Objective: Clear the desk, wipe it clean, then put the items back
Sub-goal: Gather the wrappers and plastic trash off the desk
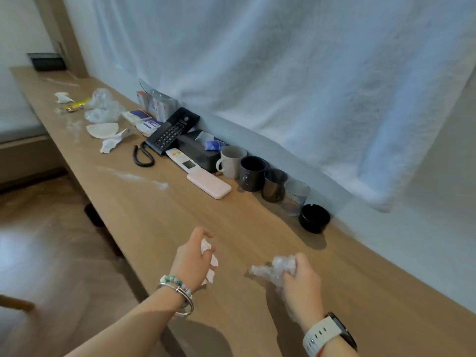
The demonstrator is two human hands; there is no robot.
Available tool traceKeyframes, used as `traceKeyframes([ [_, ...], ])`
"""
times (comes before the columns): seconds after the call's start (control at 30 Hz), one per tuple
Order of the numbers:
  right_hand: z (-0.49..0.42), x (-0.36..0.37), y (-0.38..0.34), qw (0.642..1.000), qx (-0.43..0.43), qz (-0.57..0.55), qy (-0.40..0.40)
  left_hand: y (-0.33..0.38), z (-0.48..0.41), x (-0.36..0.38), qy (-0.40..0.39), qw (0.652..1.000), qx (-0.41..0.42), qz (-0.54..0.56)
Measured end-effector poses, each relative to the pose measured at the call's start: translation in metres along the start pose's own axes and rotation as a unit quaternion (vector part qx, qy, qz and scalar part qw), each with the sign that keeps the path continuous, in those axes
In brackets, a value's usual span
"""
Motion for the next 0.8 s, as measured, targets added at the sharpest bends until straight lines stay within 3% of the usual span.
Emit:
traceKeyframes([
  [0.27,-0.001,0.117,-0.116,0.999,-0.034,-0.014,-0.021,-0.039,-0.067,-0.118,0.007,0.989,0.048,-0.137],
  [0.47,-0.030,0.172,-0.150,0.998,-0.009,0.023,-0.054,-0.069,-0.120,-0.156,-0.045,0.998,0.018,-0.041],
  [0.63,-0.070,0.205,-0.186,0.995,-0.002,-0.077,-0.061,-0.082,-0.178,-0.188,-0.010,0.997,0.019,-0.078],
  [0.8,-0.116,0.254,-0.238,0.993,-0.062,-0.043,-0.093,-0.094,-0.231,-0.234,0.044,0.995,0.006,-0.087],
])
Point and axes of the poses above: each hand's wrist, its own z-axis away from the middle knuckle, its own x-axis out of the palm, y = z × x, the point moved 8 cm from there along -z, towards the middle knuckle
